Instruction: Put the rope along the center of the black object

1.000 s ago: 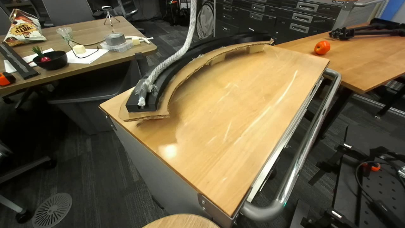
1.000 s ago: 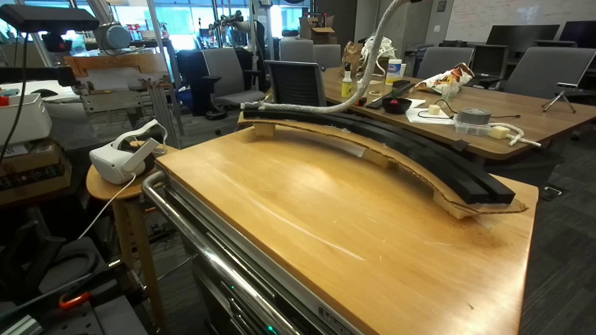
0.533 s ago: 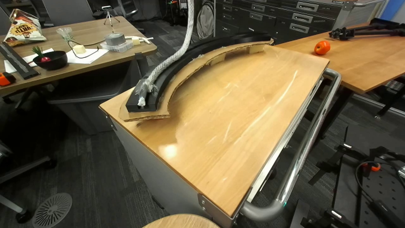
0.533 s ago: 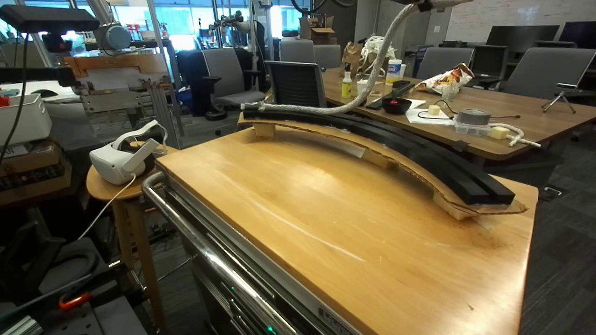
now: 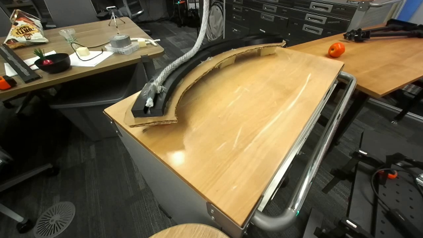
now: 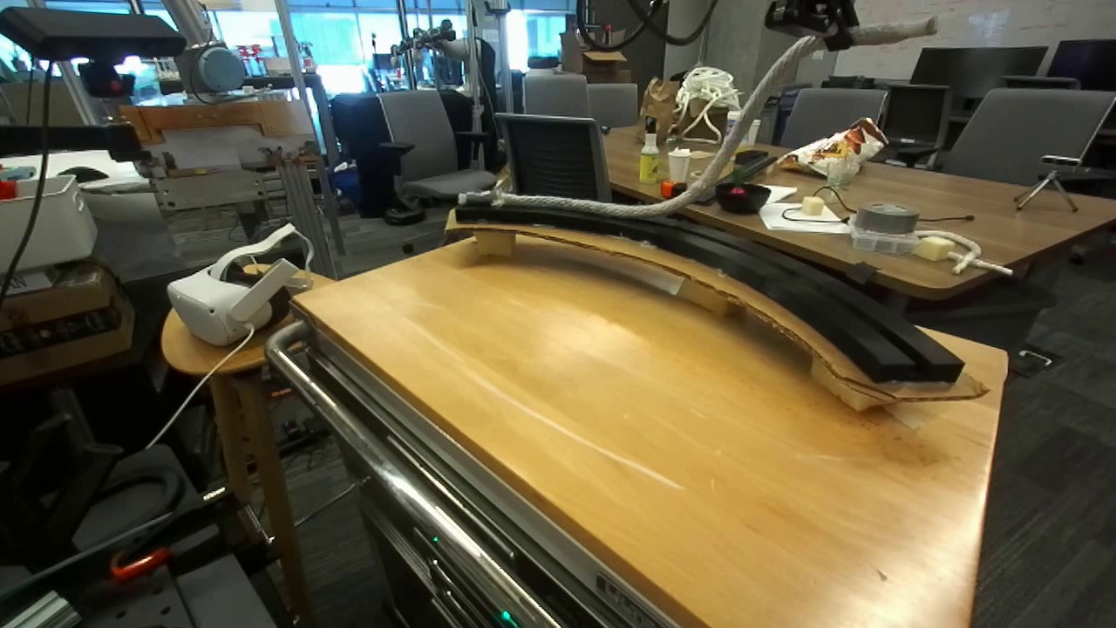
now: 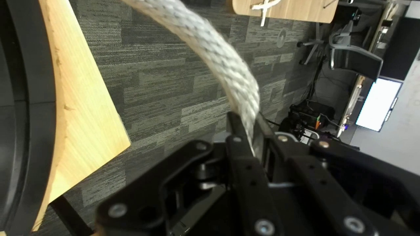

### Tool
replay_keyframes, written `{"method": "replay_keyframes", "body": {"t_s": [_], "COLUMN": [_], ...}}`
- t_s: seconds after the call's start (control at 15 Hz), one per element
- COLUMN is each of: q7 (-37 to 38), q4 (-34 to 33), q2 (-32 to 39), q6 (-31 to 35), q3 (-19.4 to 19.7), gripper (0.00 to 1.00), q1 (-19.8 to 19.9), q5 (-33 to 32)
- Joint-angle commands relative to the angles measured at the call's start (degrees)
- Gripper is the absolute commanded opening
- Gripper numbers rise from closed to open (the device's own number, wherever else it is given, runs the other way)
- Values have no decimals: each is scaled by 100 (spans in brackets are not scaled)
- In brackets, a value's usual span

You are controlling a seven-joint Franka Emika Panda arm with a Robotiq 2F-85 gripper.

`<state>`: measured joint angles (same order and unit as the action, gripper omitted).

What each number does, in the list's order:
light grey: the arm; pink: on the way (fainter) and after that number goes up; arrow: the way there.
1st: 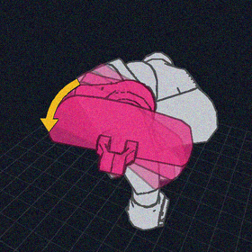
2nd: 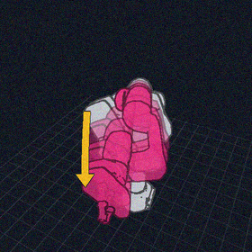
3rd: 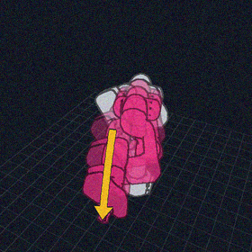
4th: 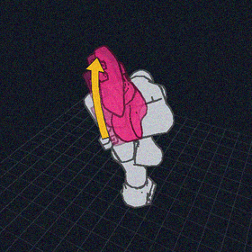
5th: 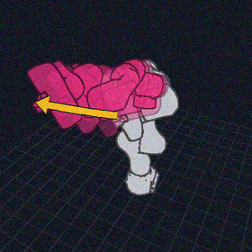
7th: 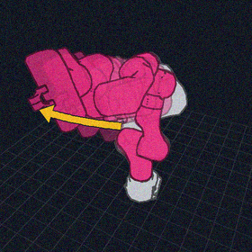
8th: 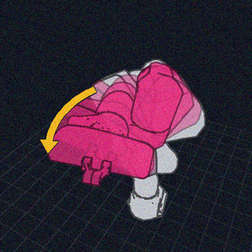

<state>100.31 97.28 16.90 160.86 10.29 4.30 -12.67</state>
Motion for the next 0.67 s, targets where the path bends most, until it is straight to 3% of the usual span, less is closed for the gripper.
{"method": "replay_keyframes", "body": {"t_s": [0.0,0.6], "q7": [302,392], "q4": [-254,-322], "q2": [121,103], "q6": [-202,-1036], "q3": [179,268], "gripper": [3,3], "q1": [-99,-134], "q5": [-170,-686]}}
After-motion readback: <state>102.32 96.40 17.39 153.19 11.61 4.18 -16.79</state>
